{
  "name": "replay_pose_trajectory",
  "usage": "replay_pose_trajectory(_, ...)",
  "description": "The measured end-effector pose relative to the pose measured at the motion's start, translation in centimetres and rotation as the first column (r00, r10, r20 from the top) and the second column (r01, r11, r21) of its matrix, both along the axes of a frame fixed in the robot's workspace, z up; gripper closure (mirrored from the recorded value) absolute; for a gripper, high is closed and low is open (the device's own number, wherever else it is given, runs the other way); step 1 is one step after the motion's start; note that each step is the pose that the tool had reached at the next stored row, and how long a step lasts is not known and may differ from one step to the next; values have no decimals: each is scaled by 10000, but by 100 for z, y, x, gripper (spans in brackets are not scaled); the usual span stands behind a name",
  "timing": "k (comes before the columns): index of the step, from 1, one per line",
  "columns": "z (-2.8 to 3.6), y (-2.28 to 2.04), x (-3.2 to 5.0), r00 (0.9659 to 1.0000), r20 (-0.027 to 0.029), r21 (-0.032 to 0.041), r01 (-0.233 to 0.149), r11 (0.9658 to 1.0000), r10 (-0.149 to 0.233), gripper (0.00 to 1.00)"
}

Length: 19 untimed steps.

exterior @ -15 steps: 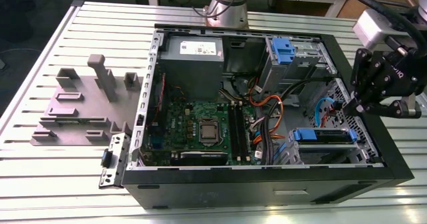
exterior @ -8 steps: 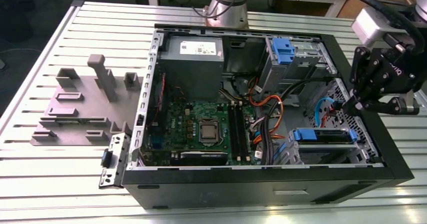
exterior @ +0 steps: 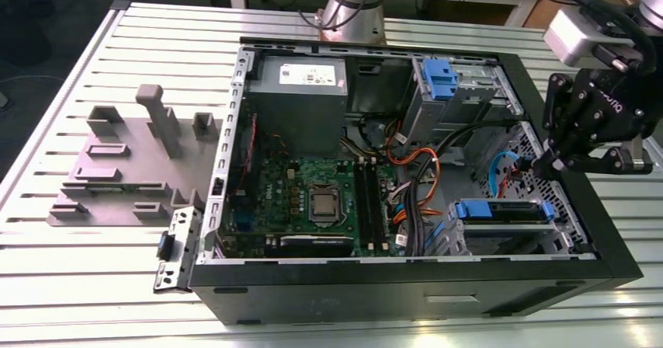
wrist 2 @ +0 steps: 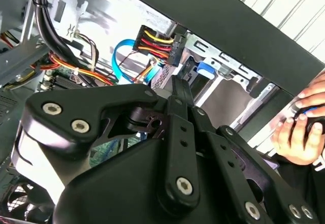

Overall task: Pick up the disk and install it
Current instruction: 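Insert the first disk wire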

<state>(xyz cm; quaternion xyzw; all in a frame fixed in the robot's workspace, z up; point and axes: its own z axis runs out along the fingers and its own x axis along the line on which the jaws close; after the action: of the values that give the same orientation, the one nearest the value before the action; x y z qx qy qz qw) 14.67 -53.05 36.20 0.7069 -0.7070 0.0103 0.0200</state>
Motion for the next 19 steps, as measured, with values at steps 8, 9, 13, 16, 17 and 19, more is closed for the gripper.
replay_pose_trajectory(8,0,5,10,9990,0,-3,-449,9990,449,89)
replay_pose_trajectory(9,0,10,16,9990,0,-7,-457,9990,457,89)
replay_pose_trajectory(13,0,35,38,9989,0,-31,-466,9989,466,76)
replay_pose_trajectory(16,-1,53,52,9988,-1,-45,-479,9988,479,75)
replay_pose_trajectory(17,-1,57,53,9988,-2,-49,-494,9988,494,69)
replay_pose_trajectory(19,-4,65,56,9985,-2,-52,-542,9985,542,63)
